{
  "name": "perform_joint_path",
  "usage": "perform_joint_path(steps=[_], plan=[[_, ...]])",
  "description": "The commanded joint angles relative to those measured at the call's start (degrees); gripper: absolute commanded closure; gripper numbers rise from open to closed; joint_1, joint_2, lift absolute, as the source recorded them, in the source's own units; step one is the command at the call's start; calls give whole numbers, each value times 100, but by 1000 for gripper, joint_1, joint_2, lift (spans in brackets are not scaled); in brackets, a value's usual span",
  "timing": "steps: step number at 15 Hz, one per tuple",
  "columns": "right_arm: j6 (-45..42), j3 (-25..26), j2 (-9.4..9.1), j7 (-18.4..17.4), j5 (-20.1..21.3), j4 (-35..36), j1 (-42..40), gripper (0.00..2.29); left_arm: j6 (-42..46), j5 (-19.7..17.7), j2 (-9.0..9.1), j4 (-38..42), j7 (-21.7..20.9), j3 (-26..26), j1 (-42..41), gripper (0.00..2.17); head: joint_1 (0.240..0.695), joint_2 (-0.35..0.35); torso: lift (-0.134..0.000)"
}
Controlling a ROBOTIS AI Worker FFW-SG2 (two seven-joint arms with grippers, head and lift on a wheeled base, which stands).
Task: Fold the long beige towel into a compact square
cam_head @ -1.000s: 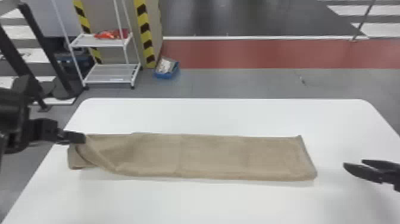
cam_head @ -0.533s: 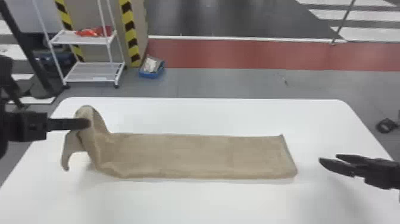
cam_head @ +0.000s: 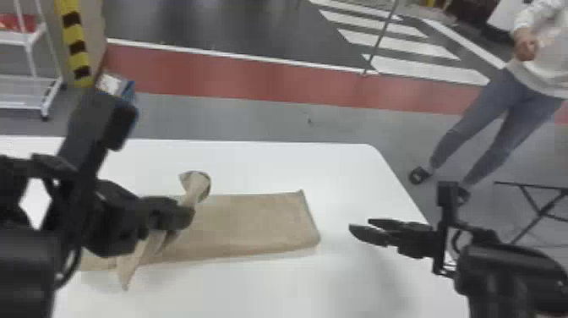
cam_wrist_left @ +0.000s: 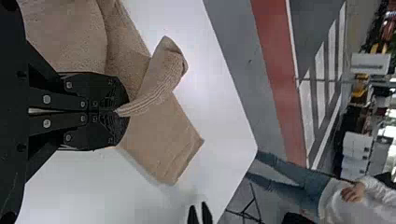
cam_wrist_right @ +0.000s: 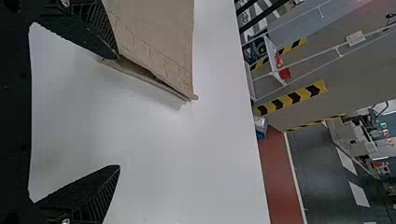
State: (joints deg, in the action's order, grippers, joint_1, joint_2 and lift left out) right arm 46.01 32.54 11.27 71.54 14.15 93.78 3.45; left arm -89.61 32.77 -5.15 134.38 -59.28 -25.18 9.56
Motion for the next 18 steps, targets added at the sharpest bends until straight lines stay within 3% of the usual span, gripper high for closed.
perform_joint_path(steps=[1, 2, 11, 13, 18], plan=[[-52, 42, 7, 0, -27, 0, -11, 36, 70, 344, 172, -281, 540, -1033, -481, 296, 695, -350, -124], [-52, 42, 7, 0, -35, 0, -11, 36, 316, 511, 181, -377, 576, -1217, -569, -1, 695, -350, -124], [-175, -81, 24, -17, -44, -97, 77, 36, 281, 695, 31, -202, 1103, -874, -1026, 93, 695, -350, -124], [-175, -46, 15, -17, -44, -97, 33, 36, 299, 704, 22, -254, 1226, -742, -1158, 205, 695, -350, -124], [-193, -11, 24, -9, -44, -97, 24, 36, 299, 555, 31, -729, 1279, 13, -1316, 218, 695, -350, -124]])
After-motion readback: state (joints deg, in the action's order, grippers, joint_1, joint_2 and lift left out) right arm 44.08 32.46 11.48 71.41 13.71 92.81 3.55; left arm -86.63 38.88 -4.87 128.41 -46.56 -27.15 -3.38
